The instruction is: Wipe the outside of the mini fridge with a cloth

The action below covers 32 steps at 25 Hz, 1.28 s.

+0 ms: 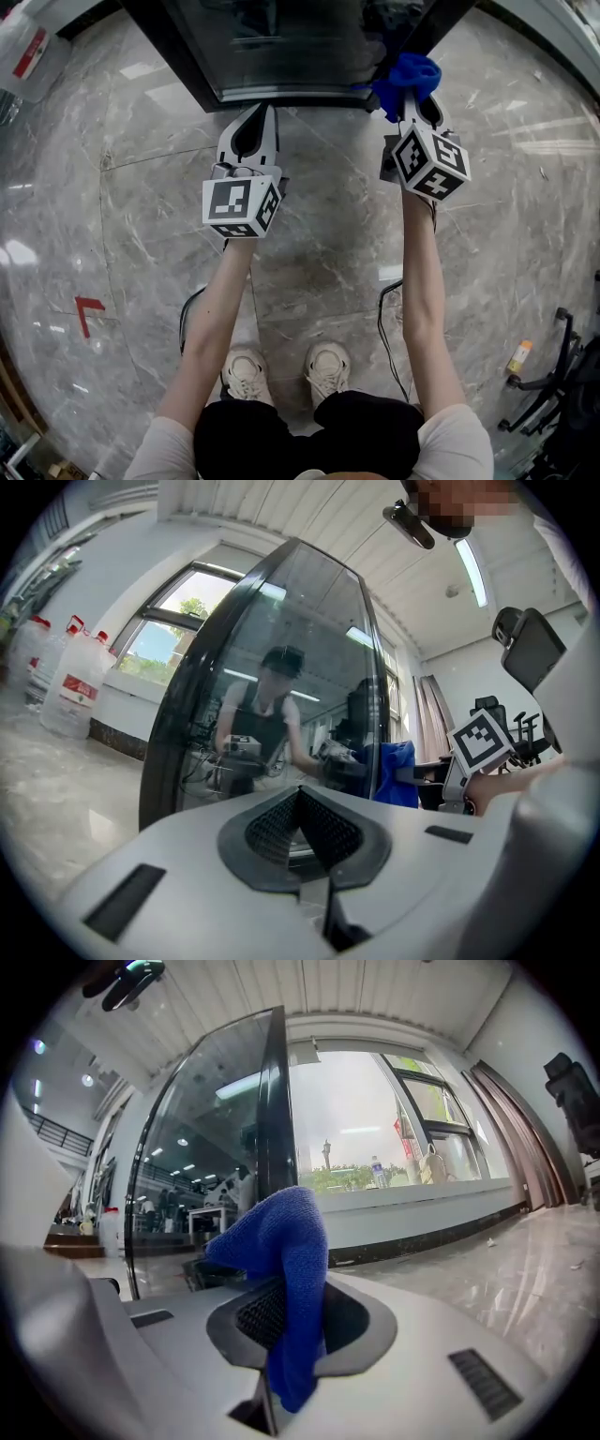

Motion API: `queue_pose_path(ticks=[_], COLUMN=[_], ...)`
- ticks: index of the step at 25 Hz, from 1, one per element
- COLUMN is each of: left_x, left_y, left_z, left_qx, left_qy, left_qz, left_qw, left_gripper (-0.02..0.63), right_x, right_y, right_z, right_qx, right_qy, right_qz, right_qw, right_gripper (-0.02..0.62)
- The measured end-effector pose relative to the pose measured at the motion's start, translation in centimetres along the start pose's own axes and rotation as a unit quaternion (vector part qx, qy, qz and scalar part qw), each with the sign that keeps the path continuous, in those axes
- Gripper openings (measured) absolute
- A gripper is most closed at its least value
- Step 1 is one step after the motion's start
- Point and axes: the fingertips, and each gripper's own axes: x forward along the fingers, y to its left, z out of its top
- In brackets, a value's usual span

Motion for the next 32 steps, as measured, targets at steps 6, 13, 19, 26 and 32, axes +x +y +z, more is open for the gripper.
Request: queue_pose_path(ticks=[6, 13, 19, 26, 32], left_x=[-0.9, -2.1, -3.3, -5.8, -8.2], left_y=[1.2, 3.1, 5.3, 8.8, 13.9], left_z=[-0.3, -1.0, -1.0, -0.4, -0.9], left_qx=[-0.003, -0.017, -0.025, -0.025, -0.044], left_qy=[0.001, 0.005, 0.003, -0.002, -0.008], left_qz=[0.010, 0.033, 0.058, 0.088, 0.132], left_qw=[0.9999, 0.9993, 0.9980, 0.9959, 0.9903], left_gripper=[0.003, 0.003, 0.003, 0.003, 0.003], right_x=[0.0, -0.8, -2.8, -1.4, 1.4], right_y=[-0.5, -2.1, 5.5, 19.4, 29.2], right_z=[-0.1, -1.0, -3.7, -7.0, -8.9], right_qx=[-0.018, -0.010, 0.018, 0.045, 0.043], right_qy=[0.002, 0.011, 0.022, 0.047, 0.042], right_qz=[-0.006, -0.041, 0.049, 0.175, 0.233], right_qw=[1.000, 0.999, 0.998, 0.982, 0.971], right_gripper=[0.081, 0.080, 0.080, 0.080, 0.081])
